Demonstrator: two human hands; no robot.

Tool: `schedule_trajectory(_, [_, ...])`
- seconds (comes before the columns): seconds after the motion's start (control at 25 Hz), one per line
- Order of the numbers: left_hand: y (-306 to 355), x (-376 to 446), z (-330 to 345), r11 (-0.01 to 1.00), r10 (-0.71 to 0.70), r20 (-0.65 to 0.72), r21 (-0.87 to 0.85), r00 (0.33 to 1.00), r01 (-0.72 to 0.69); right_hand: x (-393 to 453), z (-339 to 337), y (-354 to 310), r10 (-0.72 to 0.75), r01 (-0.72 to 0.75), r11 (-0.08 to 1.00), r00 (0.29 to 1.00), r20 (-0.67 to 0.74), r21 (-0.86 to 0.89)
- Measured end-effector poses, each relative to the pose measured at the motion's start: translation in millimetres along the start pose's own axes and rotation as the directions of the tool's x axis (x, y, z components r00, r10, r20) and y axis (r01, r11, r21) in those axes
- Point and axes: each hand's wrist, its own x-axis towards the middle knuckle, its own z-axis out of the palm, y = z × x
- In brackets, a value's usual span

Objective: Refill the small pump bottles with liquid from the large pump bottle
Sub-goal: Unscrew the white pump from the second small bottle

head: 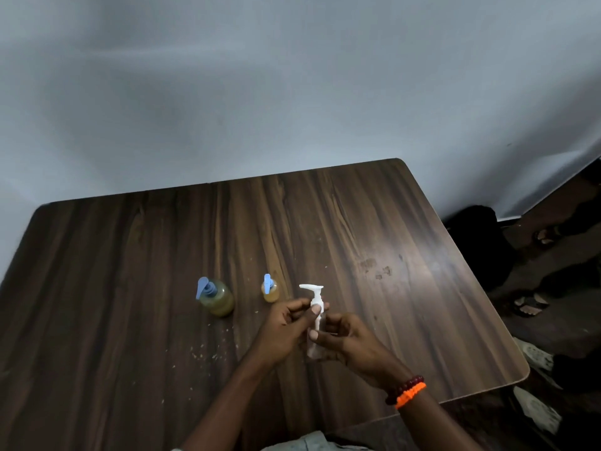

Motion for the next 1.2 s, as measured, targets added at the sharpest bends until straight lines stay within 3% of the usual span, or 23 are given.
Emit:
schedule_trajectory(0.12, [7,-14,-2,0.992,-0.05,0.047,-0.11,0.998,0.055,-14,9,-7,0.022,-0.028,0.998,0.995,0.096,0.056])
schedule_trajectory(0.24, [10,-22,-4,0.99,-0.008,-0.065,-0.144,0.998,-0.002,-22,24,-13,0.007,-0.011,0.998,0.998,0.063,0.066])
schedule_trajectory(0.48, [18,-31,-7,0.991,0.136,-0.248,0.038,0.959,-0.131,-33,45,-25,-0.121,0.096,0.978,0.985,-0.127,-0.185])
schedule_trajectory(0.64, [21,-33,3,0.974,0.193,-0.318,0.178,0.928,-0.141,-37,54,-29,-0.137,0.121,0.961,0.989,-0.049,-0.248])
schedule_trajectory(0.72, [25,-34,-3,0.992,0.114,-0.246,0.075,0.963,-0.098,-38,55,-29,-0.124,0.114,0.976,0.991,-0.043,-0.186])
schedule_trajectory(0.84, [29,-42,-20,0.972,0.025,0.073,-0.234,0.997,-0.008,-42,46,-30,-0.071,0.071,0.998,0.997,0.01,0.003])
schedule_trajectory(0.92, [29,-47,-26,0.968,0.042,0.145,-0.251,0.988,-0.005,-45,42,-30,-0.055,0.052,0.997,0.997,0.049,0.05])
schedule_trajectory(1.2, [26,-45,-18,0.994,0.107,-0.236,0.012,0.966,-0.107,-40,55,-24,-0.148,0.125,0.972,0.984,-0.103,-0.197])
